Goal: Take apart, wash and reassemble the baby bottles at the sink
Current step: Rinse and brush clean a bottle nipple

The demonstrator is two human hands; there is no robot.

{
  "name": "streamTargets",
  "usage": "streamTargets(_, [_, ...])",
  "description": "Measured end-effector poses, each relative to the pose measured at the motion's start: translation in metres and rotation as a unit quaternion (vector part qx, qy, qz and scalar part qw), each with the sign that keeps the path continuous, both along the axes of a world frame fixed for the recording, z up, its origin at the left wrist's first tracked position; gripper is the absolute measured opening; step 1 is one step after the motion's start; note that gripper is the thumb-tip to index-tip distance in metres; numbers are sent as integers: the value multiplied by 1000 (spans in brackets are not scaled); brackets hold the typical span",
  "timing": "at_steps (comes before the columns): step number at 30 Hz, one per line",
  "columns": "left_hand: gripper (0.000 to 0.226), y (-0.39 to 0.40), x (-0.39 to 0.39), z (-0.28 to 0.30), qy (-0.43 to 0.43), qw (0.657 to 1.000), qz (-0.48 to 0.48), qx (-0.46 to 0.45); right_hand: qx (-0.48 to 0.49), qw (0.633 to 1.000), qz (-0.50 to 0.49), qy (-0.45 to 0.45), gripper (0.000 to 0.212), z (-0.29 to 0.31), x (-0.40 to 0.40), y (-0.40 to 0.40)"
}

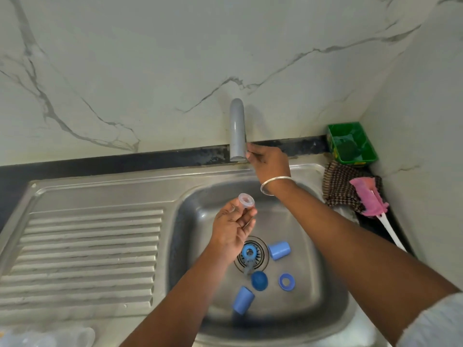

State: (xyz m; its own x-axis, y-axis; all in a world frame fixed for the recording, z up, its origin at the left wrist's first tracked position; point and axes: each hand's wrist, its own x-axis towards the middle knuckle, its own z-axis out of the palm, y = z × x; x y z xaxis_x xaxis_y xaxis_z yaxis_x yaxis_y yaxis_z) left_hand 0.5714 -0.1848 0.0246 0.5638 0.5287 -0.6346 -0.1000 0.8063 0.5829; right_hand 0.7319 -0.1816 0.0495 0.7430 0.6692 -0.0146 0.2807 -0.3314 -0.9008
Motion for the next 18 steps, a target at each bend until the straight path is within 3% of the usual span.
streamTargets(7, [16,9,3,2,-24,1000,-6,-11,7,1000,-13,-28,16,0,6,16])
streamTargets(11, [16,10,5,3,-33,999,1,-17,-40,997,4,-60,9,6,8,21])
streamTargets(18, [20,12,5,7,-54,998,8,-29,-69,992,30,-102,11,17,2,21])
